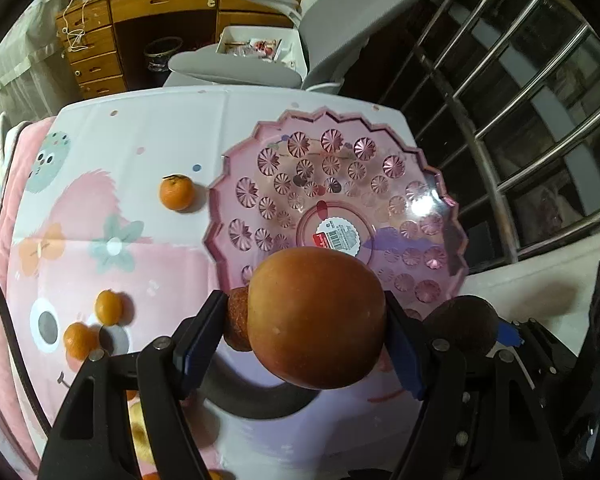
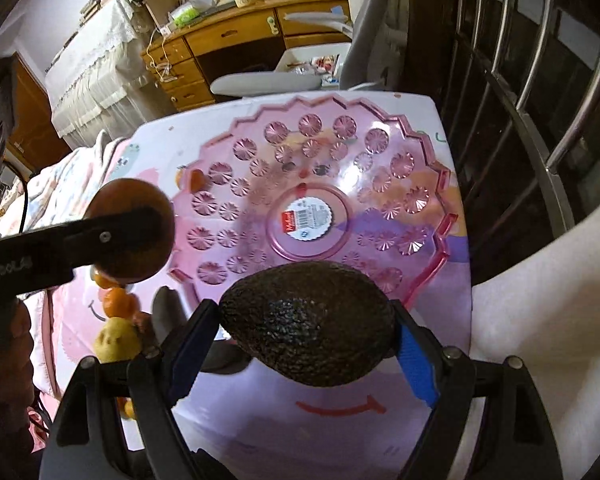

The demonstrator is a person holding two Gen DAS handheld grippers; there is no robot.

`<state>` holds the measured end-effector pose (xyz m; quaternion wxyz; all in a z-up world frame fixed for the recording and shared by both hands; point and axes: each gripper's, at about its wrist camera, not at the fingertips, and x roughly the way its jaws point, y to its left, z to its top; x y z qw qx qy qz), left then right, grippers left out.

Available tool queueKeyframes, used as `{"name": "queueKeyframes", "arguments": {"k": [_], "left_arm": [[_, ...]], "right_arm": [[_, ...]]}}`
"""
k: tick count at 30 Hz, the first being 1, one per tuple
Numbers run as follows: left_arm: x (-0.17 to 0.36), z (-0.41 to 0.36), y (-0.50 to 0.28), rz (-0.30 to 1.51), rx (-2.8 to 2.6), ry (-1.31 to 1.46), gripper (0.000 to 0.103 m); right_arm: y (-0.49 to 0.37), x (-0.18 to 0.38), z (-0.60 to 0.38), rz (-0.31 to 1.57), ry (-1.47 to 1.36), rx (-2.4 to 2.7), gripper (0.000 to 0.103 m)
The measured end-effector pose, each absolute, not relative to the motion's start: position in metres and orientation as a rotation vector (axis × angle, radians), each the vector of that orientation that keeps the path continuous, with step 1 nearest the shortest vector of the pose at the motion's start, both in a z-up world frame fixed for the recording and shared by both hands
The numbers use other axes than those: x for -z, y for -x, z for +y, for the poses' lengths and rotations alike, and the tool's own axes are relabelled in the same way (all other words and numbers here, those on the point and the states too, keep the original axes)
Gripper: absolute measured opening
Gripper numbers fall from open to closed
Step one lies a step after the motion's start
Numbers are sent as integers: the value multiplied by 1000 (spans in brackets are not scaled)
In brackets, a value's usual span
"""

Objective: Organize fruits
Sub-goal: 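Carry apple and avocado into the pink bowl and open both tools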

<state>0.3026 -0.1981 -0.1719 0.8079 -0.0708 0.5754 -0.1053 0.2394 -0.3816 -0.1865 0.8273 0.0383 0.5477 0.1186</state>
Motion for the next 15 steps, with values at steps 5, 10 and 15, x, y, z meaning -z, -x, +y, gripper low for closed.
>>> {"name": "queueKeyframes", "arguments": {"k": [5, 10, 15], "left_arm": [[189, -213, -316, 1264, 210, 128, 73], [193, -218, -322, 1253, 216, 119, 72], [184, -217, -325, 1219, 202, 97, 75]], "right_arm": [[-251, 200, -381, 1187, -63, -271, 84], [-258, 210, -379, 1204, -59, -273, 84], [-262, 218, -380, 1232, -67, -276, 85]]}}
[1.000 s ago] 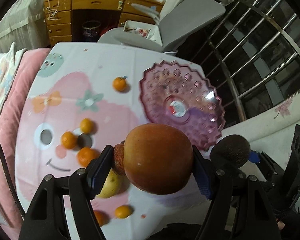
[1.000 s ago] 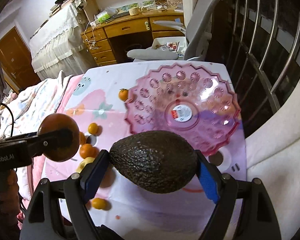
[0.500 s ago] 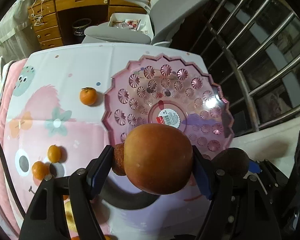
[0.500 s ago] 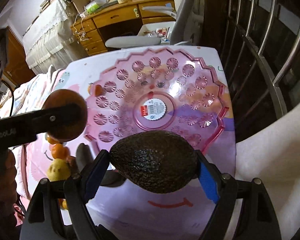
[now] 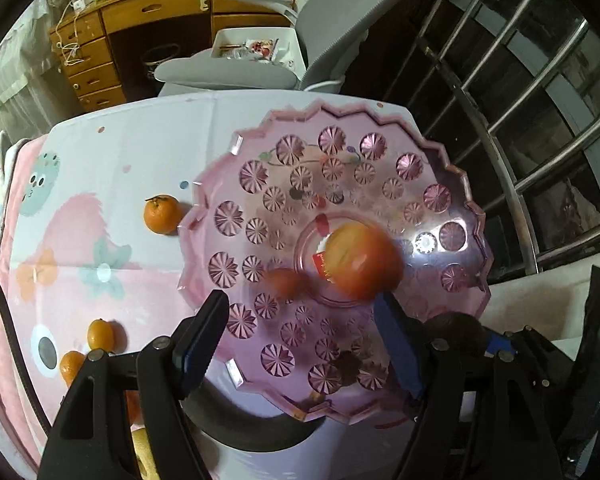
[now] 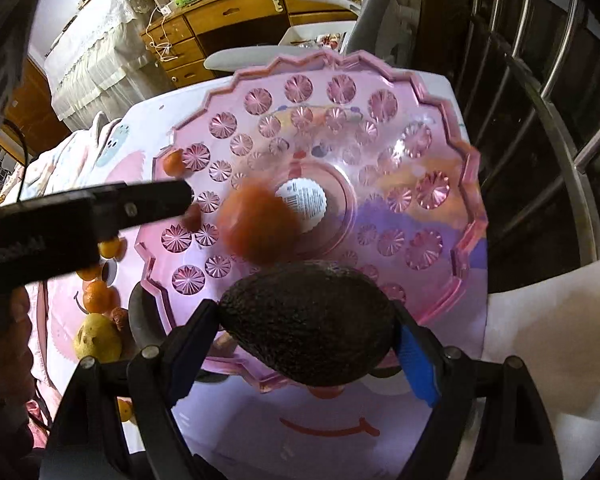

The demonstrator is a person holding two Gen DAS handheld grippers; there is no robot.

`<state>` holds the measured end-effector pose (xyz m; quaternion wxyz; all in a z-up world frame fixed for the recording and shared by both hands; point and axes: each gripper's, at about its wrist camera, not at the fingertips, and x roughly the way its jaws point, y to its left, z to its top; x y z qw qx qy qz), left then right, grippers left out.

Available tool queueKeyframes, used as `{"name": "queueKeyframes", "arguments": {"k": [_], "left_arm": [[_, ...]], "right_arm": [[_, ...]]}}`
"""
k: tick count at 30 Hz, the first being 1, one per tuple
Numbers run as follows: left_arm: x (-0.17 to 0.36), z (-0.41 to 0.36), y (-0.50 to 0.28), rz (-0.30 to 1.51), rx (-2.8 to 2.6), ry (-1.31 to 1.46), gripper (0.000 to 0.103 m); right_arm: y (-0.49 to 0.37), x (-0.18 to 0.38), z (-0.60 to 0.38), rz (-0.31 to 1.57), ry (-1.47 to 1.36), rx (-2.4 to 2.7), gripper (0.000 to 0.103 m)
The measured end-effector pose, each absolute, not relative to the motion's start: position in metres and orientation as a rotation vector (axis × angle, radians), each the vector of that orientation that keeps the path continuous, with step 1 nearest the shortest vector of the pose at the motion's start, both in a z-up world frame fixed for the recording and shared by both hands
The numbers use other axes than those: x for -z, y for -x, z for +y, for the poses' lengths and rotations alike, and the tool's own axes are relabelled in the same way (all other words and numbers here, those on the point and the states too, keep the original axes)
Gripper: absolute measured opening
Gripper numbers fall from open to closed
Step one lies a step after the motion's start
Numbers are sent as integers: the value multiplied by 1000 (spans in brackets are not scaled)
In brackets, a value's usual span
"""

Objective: Organize fruits
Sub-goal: 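Carry apple and avocado into the pink bowl and open both tools, then withdraw both tools from the bowl back toward the remaining fruit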

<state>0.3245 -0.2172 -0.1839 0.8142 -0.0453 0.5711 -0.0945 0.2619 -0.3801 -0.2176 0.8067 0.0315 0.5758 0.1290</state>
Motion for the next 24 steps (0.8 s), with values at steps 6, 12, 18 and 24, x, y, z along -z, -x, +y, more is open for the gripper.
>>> {"name": "queueKeyframes", "arguments": {"k": [6, 12, 18, 24], "left_arm": [[176, -201, -319, 1210, 158, 118, 78], [168, -183, -301, 1202, 128, 152, 79], [160, -161, -272, 1185, 84, 169, 83], [157, -134, -239, 1177, 38, 189, 83]], "right_arm": [[-259, 203, -383, 1150, -76, -270, 85], [-253, 195, -382, 1140, -93, -261, 85], [-242, 190, -377, 1147, -122, -254, 85], [-225, 190, -369, 1170, -157, -249, 85]]}}
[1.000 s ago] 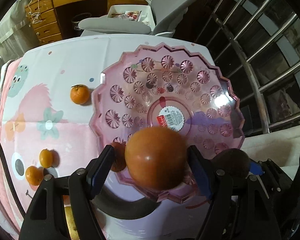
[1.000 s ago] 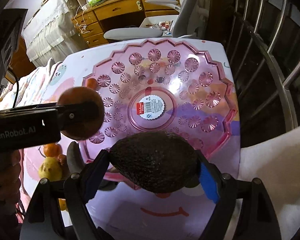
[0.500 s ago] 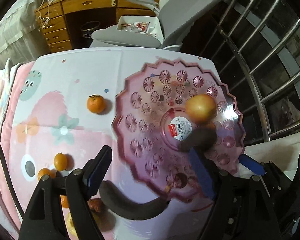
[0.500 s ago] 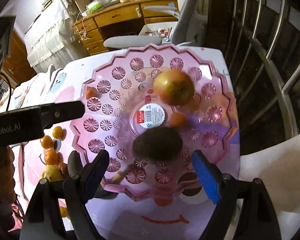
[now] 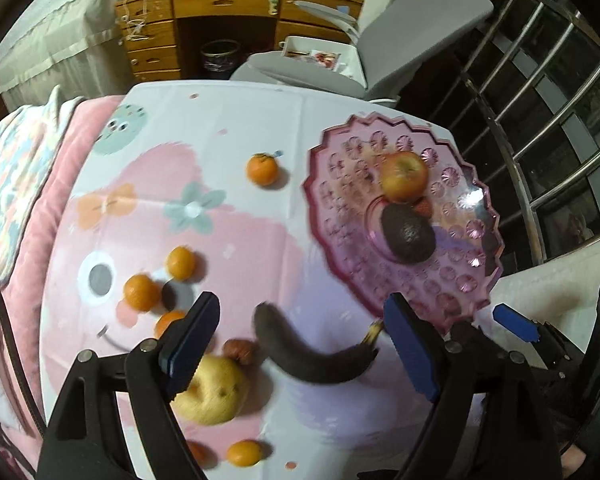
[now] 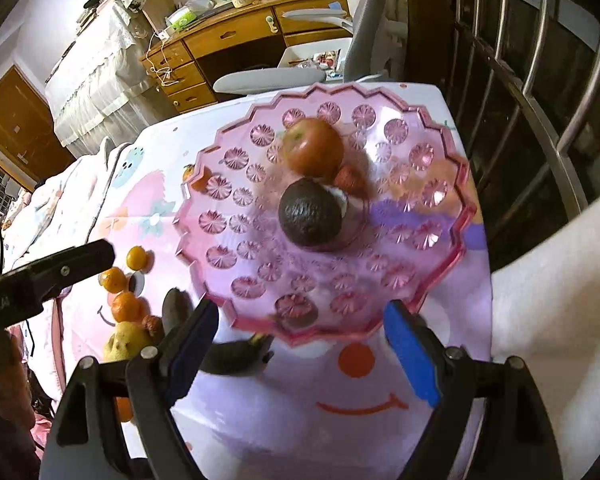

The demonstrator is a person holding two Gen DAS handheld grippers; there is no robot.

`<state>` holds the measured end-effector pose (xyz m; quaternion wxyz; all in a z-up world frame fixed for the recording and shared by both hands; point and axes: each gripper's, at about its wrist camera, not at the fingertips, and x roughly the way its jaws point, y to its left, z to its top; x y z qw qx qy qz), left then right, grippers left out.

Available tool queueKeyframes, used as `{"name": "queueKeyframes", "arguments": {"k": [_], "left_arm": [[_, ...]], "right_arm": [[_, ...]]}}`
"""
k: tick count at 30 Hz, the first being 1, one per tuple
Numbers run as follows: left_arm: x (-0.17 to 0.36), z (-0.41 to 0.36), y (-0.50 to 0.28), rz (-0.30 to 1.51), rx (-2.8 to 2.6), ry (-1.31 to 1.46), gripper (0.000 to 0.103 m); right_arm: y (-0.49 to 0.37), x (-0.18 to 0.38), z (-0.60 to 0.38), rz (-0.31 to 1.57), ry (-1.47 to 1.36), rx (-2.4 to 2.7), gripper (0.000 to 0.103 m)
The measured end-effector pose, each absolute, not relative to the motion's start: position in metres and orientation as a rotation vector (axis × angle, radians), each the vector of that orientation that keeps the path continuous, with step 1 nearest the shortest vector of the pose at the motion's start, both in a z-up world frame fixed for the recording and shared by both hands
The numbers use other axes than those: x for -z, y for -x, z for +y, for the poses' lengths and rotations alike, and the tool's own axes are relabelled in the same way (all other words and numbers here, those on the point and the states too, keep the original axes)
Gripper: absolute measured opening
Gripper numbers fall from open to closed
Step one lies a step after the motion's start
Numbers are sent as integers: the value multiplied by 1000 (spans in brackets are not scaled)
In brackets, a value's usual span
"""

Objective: Organize fruits
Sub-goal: 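Withdraw both tools from the bowl back toward the remaining fruit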

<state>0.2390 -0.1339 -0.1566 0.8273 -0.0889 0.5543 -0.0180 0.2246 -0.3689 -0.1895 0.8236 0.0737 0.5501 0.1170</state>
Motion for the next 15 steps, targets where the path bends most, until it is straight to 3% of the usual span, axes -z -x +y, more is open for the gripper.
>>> {"name": "queueKeyframes", "arguments": {"k": [3, 6, 15], "left_arm": [[155, -118, -220, 1179, 24, 200, 84], [155, -100, -204, 1200, 1, 221, 92], [153, -51, -157, 1234, 54, 235, 93]], "right_arm": [[-214, 190, -364, 1186, -171, -242, 85], [-201, 189, -357, 1190, -179, -235, 85], [-161, 189, -334, 1228, -310, -173, 85]]}}
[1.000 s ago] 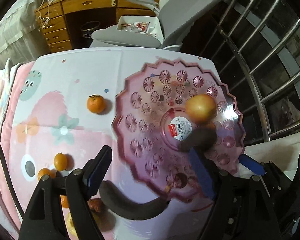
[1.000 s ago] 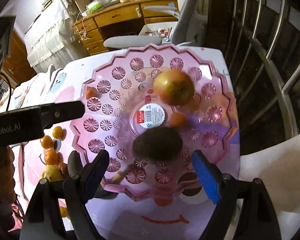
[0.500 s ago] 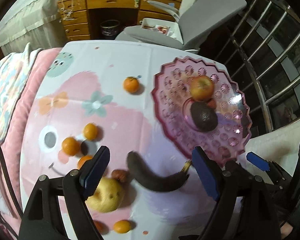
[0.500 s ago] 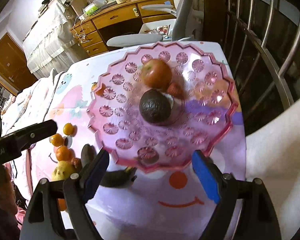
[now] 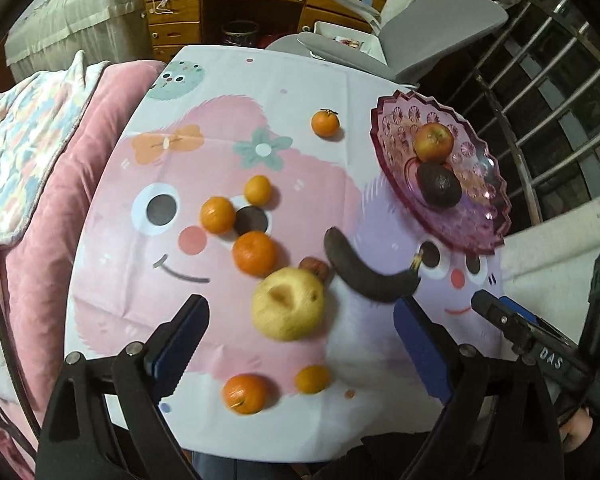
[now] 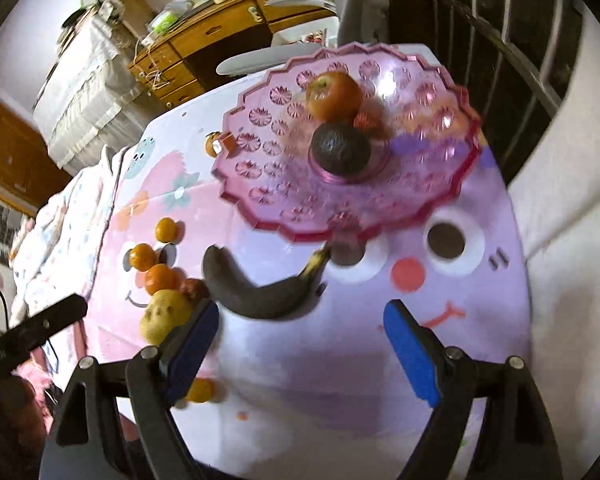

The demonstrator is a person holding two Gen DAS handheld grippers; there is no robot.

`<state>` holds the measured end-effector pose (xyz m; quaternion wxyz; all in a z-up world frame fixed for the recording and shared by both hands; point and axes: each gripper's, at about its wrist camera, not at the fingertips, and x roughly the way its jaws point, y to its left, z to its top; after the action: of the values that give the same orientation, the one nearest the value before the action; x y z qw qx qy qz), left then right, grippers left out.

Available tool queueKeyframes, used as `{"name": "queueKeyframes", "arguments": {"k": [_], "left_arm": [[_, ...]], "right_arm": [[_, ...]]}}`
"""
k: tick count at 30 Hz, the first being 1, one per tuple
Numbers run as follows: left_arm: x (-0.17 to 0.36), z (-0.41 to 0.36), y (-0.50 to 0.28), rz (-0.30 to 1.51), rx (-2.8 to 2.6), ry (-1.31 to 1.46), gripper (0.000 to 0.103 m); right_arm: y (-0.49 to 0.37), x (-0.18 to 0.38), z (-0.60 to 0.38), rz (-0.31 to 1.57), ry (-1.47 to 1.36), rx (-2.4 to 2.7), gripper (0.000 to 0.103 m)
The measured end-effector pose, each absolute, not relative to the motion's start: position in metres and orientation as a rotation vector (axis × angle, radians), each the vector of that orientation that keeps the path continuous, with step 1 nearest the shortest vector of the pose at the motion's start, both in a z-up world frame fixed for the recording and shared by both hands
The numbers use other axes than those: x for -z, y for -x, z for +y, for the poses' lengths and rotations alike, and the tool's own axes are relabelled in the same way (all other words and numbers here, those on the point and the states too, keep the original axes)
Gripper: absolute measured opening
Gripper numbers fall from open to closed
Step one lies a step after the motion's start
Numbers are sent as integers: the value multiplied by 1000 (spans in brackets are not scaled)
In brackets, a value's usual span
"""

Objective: Organize fruits
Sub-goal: 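Withdraw both tools from the bowl back toward the remaining fruit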

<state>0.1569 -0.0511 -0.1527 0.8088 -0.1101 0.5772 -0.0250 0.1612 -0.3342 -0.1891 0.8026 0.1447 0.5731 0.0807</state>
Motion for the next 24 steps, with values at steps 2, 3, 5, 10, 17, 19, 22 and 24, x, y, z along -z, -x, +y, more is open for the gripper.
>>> {"name": "queueKeyframes", "arguments": {"k": [2, 3, 5, 10, 17, 19, 22, 24], "left_arm": [[151, -41, -151, 1239, 77, 221, 93], [149, -35, -147, 1237, 89, 211, 93], [145, -24, -142, 1227, 112, 193, 93], [144, 1, -133, 1230, 160, 169, 93], [147, 24, -119, 1242, 271, 89, 93], [150, 26, -114, 1247, 308, 55, 93], [158, 25, -108, 1262, 351, -11, 93], [163, 22, -103, 1272, 387, -52, 93]], "right_arm": [[-150, 192, -328, 1239, -346, -141, 85], [-144, 192, -325, 1242, -368, -127, 85], [-132, 194, -318, 1244, -416, -101, 85], [-107, 196, -301, 1239, -486, -37, 85], [-71, 200, -268, 1213, -536, 33, 85], [-61, 202, -258, 1204, -547, 44, 85], [-47, 209, -244, 1186, -556, 53, 85], [-40, 212, -234, 1170, -540, 64, 85]]}}
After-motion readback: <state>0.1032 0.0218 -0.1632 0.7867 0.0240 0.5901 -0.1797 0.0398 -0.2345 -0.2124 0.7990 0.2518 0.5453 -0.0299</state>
